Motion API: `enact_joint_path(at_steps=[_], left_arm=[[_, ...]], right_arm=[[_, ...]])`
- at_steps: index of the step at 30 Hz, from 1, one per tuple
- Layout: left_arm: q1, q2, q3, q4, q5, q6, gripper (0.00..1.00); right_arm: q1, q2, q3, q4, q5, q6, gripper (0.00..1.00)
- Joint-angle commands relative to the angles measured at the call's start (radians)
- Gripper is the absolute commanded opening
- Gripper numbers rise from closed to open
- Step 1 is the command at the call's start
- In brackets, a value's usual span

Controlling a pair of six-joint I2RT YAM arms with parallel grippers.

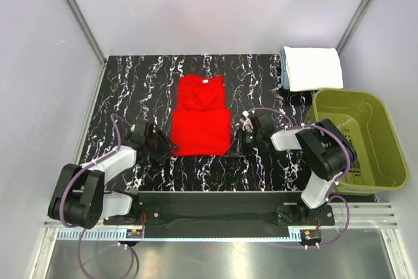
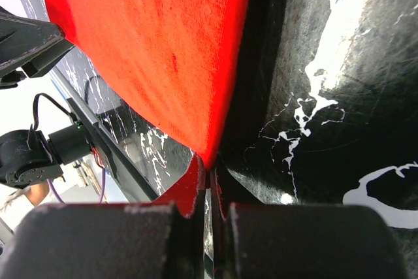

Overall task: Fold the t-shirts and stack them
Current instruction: Fold the tshirt

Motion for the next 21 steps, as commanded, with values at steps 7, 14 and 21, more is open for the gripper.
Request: enact_joint_path(at_steps=[7, 14, 21], left_arm=[[-0.016, -0.015, -0.043, -0.101, -0.156, 0.085, 0.03], [-0.099, -0.123, 0.0, -0.18, -0.13, 0.113, 0.0], [-0.165, -0.274, -0.078, -0.22, -0.084, 0.05, 0.0]], right_arm=[[0.008, -0.025, -0.027, -0.115, 0.079, -0.047, 0.0], [0.006, -0.144, -0.04, -0.211, 0.1, -0.063, 0.0], [0.014, -0.36, -0.12, -0.352, 0.131, -0.044, 0.0]])
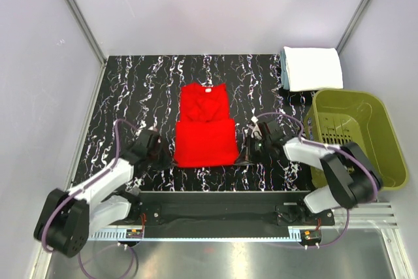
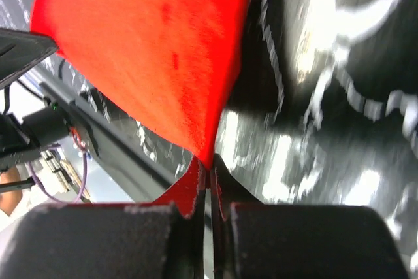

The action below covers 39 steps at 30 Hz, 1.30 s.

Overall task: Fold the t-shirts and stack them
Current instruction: Fold the tshirt

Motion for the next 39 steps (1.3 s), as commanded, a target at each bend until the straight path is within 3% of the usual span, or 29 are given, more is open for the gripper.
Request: enact_joint_path(at_steps=[1, 7, 12, 16, 26, 33, 39], left_arm=[[-0.022, -0.1, -0.071, -0.038, -0.005, -0.028, 0.0], [-0.147, -0.272, -0.12, -0.067, 0.039, -0.129, 0.0], [-0.292, -0.404, -0.108, -0.153, -0.022, -0.239, 0.0], [-0.343, -0.476, -0.068, -0.248, -0.086, -0.256, 0.0], [-0.329, -0.254, 0.115, -0.207, -0.116, -0.148, 0.0], [-0.178, -0.11, 0.286, -0.201, -0.05, -0.012, 0.0], [-0.07, 0.008, 0.463, -0.187, -0.027, 0.106, 0.0]], right_arm=[[0.016, -0.14, -0.043, -0.147, 0.049, -0.005, 0.0], [0.098, -0.369, -0.083, -0.261, 0.104, 0.066, 0.0], [0.137, -0.49, -0.101, -0.354, 0.155, 0.132, 0.0], [0.158, -0.593, -0.127, -0.387, 0.159, 0.171, 0.0], [0.159, -0.549, 0.004, -0.445, 0.292, 0.113, 0.0], [0.151, -0.412, 0.158, -0.451, 0.337, 0.027, 0.0], [0.045, -0.264, 0.352, -0.473, 0.296, -0.066, 0.0]])
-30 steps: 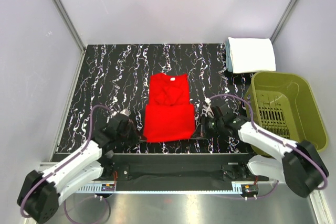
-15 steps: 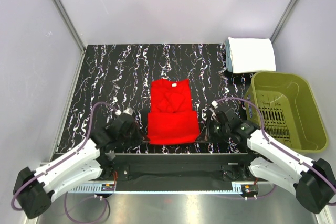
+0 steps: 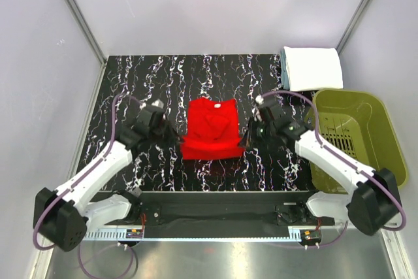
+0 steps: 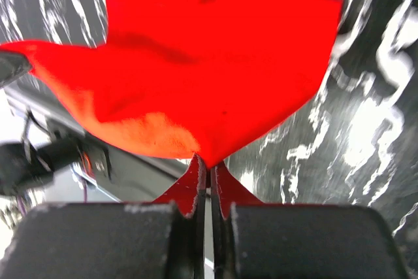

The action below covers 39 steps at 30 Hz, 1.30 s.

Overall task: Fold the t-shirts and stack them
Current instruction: Fold the tshirt

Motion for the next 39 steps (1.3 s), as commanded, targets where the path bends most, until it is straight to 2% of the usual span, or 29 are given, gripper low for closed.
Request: enact_joint_path(at_steps=[1, 7, 16, 21, 25, 28, 33, 34, 35, 36, 38, 39], left_arm=[[0.059, 0.07, 0.141, 0.065, 0.027, 0.134, 0.0], [0.122, 0.269, 0.353, 0.138, 0.046, 0.238, 0.0], [0.211, 0.625, 0.607, 0.241, 0.136, 0.292, 0.0], [0.262, 0.752, 0.675, 0.423, 0.208, 0.26, 0.0], [0.283, 0.865, 0.782, 0.45, 0.242, 0.251, 0.0], [0.295, 0.957, 0.88, 0.467, 0.257, 0.243, 0.05], [0.321, 1.134, 0.988, 0.477, 0.296, 0.219, 0.04], [0.326, 1.154, 1.011, 0.486, 0.309, 0.213, 0.04], [0.335, 1.176, 1.026, 0.508, 0.322, 0.209, 0.05], [0.34, 1.216, 1.043, 0.516, 0.332, 0.206, 0.06], [0.351, 1.275, 1.112, 0.522, 0.349, 0.212, 0.31], [0.355, 1.291, 1.14, 0.528, 0.352, 0.223, 0.34]], right_arm=[[-0.071, 0.066, 0.13, 0.0, -0.005, -0.084, 0.0], [-0.177, 0.241, 0.314, 0.005, -0.072, -0.16, 0.0], [-0.284, 0.527, 0.552, 0.08, -0.18, -0.193, 0.0], [-0.321, 0.672, 0.71, 0.081, -0.204, -0.217, 0.0], [-0.347, 0.778, 0.825, 0.088, -0.249, -0.217, 0.0], [-0.361, 0.878, 0.919, 0.081, -0.272, -0.217, 0.03], [-0.377, 1.039, 1.063, 0.094, -0.313, -0.213, 0.07], [-0.378, 1.062, 1.081, 0.092, -0.31, -0.207, 0.09], [-0.38, 1.081, 1.098, 0.097, -0.309, -0.205, 0.15], [-0.387, 1.113, 1.124, 0.104, -0.31, -0.202, 0.2], [-0.394, 1.146, 1.144, 0.142, -0.298, -0.194, 0.24], [-0.397, 1.157, 1.176, 0.155, -0.295, -0.19, 0.25]])
